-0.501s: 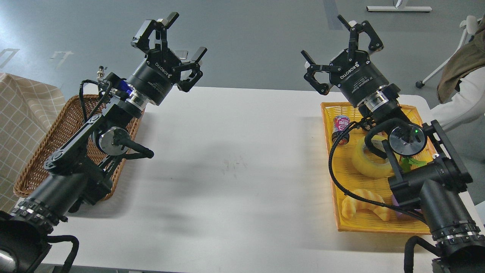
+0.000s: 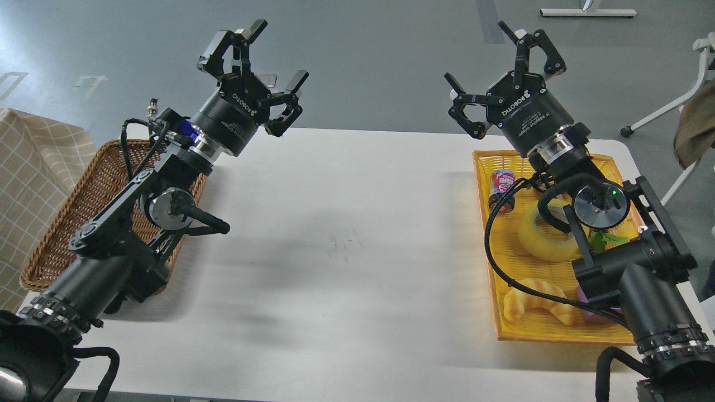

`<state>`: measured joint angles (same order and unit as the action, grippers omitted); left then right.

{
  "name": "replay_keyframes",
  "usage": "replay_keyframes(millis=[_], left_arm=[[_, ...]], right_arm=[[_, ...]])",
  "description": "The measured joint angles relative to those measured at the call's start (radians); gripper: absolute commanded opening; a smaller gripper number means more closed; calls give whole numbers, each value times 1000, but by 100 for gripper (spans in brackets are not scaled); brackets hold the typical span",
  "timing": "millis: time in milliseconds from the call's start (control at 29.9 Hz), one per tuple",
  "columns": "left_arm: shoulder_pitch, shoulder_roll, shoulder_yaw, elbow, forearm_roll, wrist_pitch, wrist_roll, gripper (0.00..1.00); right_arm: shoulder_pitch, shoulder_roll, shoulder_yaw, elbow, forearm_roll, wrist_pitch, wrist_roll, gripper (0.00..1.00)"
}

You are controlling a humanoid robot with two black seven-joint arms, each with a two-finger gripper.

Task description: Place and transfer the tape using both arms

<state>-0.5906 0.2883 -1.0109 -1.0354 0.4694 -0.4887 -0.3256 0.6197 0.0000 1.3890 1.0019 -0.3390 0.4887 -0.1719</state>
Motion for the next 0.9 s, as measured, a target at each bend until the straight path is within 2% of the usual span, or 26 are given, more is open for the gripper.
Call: replay_keyframes(millis=[902], left_arm=[[-5, 1, -1, -1, 0, 0, -3, 98]], right_arm=[[-3, 0, -1, -2, 0, 0, 0, 100]])
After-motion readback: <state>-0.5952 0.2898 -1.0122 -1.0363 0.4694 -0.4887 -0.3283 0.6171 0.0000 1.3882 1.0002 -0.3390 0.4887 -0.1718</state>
